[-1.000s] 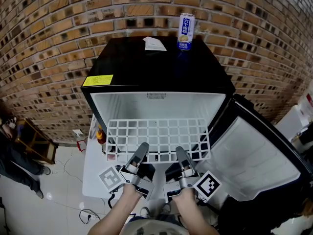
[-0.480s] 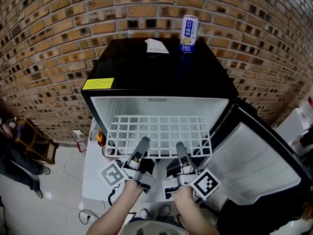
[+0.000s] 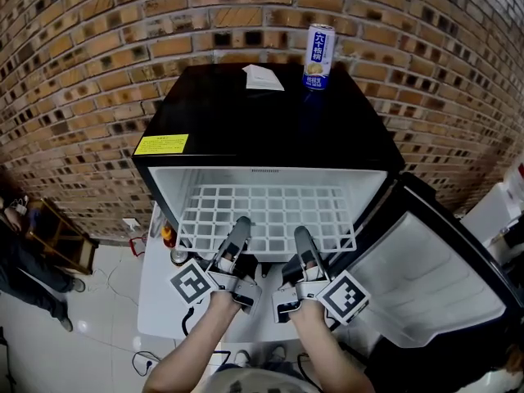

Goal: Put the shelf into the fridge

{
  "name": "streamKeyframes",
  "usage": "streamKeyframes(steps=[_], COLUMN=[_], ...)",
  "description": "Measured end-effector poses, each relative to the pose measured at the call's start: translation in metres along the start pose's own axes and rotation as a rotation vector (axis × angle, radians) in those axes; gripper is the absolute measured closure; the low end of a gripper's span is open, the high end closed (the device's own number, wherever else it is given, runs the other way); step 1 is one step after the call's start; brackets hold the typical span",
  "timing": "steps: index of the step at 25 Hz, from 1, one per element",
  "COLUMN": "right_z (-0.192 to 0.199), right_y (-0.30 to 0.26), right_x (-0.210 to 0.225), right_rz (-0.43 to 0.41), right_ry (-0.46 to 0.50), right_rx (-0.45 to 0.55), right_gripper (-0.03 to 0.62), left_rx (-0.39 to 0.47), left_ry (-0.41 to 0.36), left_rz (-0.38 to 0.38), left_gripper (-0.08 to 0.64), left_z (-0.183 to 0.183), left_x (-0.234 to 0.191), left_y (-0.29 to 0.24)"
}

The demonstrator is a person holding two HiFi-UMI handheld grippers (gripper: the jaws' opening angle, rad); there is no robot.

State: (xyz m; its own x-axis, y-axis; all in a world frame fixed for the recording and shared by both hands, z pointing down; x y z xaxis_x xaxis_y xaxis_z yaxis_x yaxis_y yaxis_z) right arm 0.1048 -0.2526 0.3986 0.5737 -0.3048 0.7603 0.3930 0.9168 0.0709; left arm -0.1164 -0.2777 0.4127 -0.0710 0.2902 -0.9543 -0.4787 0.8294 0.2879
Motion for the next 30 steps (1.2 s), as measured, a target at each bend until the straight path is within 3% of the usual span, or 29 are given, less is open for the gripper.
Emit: streamKeyframes(steps=[5,10,12,15,18,20,30], right_z=[-0.003,-0.003,-0.002,0.002,-0.006,-0.010,-0.012], right_y=[-0.018,-0.028,-0.030,-0.034,-0.046,-0.051,-0.070], right_x=[-0.003,-0.001,0.000,0.003,0.003,0.003,0.010], right_rz=[-0.059,-0.030,0.001,0.039,-0.041,-0.051,-0.037], right_ry=[0.029,0.042,0.006,-0.058,0.048,0.082,0.068], right_rx=[0.038,0.043,0.043,0.048,0.073,0.072,0.079], right_gripper=[0.508,0.497,0.494,0.492,0.491,0.489,0.488], left_rx=[-0.003,-0.002,-0.002,-0.002,-0.001,0.001,0.003], left_ry=[-0.074,-0.139,-0.152,-0.161,-0.157,-0.156,-0.164], left_rz=[0.009,0.025,0.031,0.032,0.036,0.035,0.049], left_gripper=[0.448,0.426,0.417,0.414,0.411,0.410,0.403], left_z=[-0.009,-0.017,-0.019,-0.023,-0.026,-0.028,-0.040], left_x=[-0.004,-0.007,-0.008,-0.011,-0.013,-0.014,-0.020], left_y=[-0.012,-0.021,-0.025,-0.031,-0.036,-0.040,-0.057])
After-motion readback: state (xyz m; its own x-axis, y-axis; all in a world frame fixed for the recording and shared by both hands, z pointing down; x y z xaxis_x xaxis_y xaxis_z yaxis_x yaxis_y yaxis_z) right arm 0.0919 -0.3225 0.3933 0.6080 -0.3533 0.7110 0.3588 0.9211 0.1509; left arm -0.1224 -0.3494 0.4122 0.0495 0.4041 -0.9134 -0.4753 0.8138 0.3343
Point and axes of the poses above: the fingertips, and each gripper's own axes: y backward along the fingers, x to its right, z out of its underside, the point moved 10 cm from there along y, backward along the fingers, and after that the axes turned 13 degrees about y, right-handed, at the moved point
